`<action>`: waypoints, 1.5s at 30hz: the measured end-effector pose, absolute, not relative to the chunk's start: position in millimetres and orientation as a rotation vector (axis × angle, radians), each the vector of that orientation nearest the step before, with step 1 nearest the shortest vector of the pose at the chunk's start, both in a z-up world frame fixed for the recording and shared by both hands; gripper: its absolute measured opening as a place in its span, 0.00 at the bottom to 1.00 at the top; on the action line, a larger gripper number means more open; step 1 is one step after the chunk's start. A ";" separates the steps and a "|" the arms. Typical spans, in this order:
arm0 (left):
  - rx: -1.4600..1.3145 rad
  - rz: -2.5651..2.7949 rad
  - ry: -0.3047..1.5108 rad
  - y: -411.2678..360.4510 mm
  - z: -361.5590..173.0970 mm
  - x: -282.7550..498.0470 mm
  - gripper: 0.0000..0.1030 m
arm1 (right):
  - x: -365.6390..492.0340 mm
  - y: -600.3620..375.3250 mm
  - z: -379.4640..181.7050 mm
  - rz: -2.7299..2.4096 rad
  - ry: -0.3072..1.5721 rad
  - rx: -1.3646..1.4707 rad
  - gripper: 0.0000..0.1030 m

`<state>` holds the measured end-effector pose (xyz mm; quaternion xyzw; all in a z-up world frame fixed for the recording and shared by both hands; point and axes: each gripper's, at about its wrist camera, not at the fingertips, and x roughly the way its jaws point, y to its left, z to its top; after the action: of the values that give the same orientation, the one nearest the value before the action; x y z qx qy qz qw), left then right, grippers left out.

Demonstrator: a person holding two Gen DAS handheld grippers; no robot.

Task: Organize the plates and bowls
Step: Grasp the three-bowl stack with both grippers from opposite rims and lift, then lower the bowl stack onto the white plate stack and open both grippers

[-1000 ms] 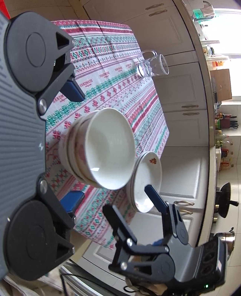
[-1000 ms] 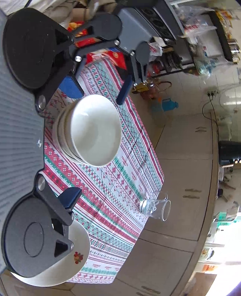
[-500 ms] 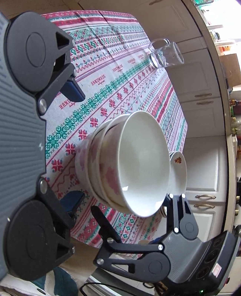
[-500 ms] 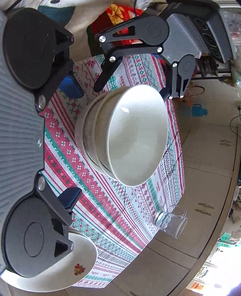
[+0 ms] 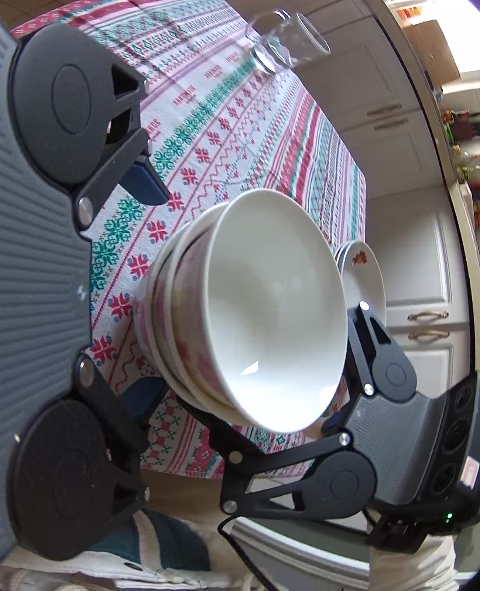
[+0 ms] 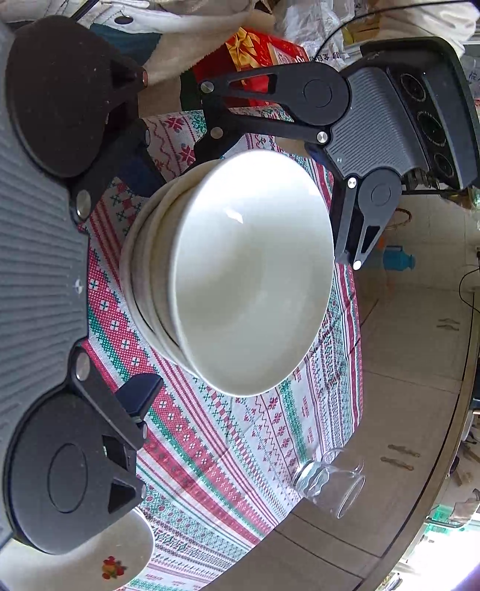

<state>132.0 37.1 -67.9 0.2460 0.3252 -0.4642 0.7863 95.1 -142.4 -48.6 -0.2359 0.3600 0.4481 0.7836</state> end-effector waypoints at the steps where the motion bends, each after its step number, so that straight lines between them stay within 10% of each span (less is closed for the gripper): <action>1: 0.537 -1.017 0.699 36.6 -67.8 132.6 0.94 | 96.2 -141.4 -49.1 0.975 0.784 -0.508 0.99; 45: 0.600 -1.219 0.706 25.8 -60.9 147.9 0.83 | 108.0 -138.3 -48.4 1.061 0.881 -0.514 0.85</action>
<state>147.9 25.8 -60.9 0.2714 0.3194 -0.5517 0.7211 108.0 -138.3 -48.4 -0.2344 0.4020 0.4839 0.7412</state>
